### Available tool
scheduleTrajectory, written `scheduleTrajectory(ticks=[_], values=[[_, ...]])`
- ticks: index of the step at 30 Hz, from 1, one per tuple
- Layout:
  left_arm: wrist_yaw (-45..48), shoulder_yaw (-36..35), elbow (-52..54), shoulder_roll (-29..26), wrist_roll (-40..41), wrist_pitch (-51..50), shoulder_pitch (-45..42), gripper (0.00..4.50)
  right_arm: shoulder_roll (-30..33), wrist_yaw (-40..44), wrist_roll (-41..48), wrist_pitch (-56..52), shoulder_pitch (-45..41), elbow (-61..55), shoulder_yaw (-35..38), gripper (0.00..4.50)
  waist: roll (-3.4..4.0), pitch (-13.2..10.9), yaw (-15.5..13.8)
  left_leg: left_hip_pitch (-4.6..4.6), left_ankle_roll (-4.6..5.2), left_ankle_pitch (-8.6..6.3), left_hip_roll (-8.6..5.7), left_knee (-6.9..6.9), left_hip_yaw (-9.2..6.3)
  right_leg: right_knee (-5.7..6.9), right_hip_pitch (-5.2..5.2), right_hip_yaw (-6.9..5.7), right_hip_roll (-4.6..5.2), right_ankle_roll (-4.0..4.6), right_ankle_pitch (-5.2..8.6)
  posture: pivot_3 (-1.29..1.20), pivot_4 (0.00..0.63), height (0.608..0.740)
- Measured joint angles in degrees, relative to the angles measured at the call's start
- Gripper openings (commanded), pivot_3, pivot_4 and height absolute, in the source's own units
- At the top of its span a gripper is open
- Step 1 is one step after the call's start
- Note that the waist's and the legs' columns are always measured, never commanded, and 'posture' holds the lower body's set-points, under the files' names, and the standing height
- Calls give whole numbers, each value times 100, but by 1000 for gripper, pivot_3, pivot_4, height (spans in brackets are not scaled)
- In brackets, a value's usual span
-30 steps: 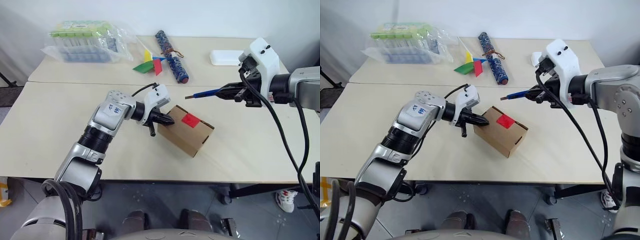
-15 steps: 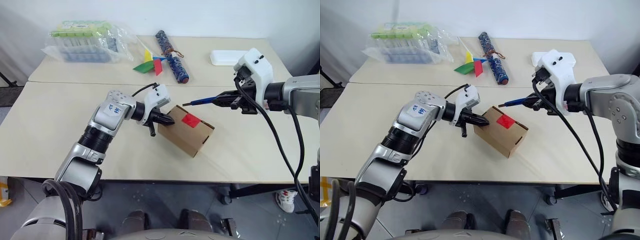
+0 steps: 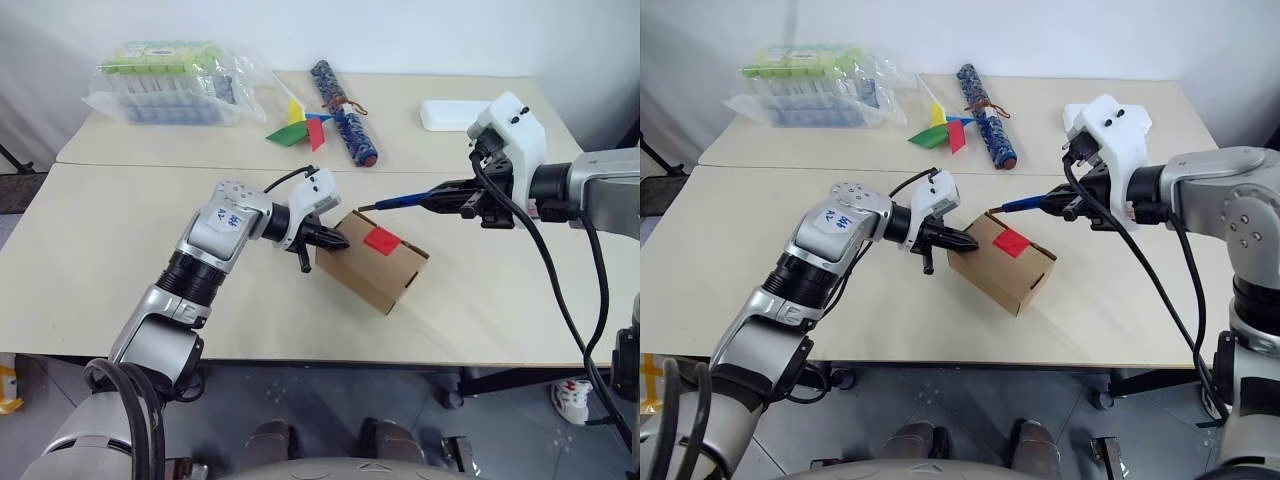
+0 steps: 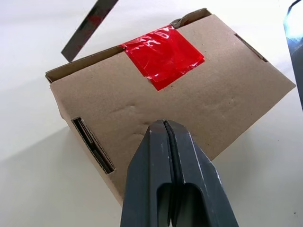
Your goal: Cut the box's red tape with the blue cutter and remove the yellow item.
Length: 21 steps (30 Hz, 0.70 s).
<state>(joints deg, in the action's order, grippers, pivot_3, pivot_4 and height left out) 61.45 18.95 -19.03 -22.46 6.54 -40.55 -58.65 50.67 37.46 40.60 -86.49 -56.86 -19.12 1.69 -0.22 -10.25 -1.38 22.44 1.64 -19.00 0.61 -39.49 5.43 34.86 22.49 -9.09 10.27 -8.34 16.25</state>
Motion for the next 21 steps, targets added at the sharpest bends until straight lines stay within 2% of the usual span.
scheduleTrajectory(ticks=[21], values=[[-3, 9, 24, -4, 0, -14, 0, 0, 211, 69, -31, 317, 355, -76, -130, 157, 0, 0, -1, 0, 0, 0, 0, -1, 0, -1, -1, 1, 0, 0, 0, 0, 150, 740]])
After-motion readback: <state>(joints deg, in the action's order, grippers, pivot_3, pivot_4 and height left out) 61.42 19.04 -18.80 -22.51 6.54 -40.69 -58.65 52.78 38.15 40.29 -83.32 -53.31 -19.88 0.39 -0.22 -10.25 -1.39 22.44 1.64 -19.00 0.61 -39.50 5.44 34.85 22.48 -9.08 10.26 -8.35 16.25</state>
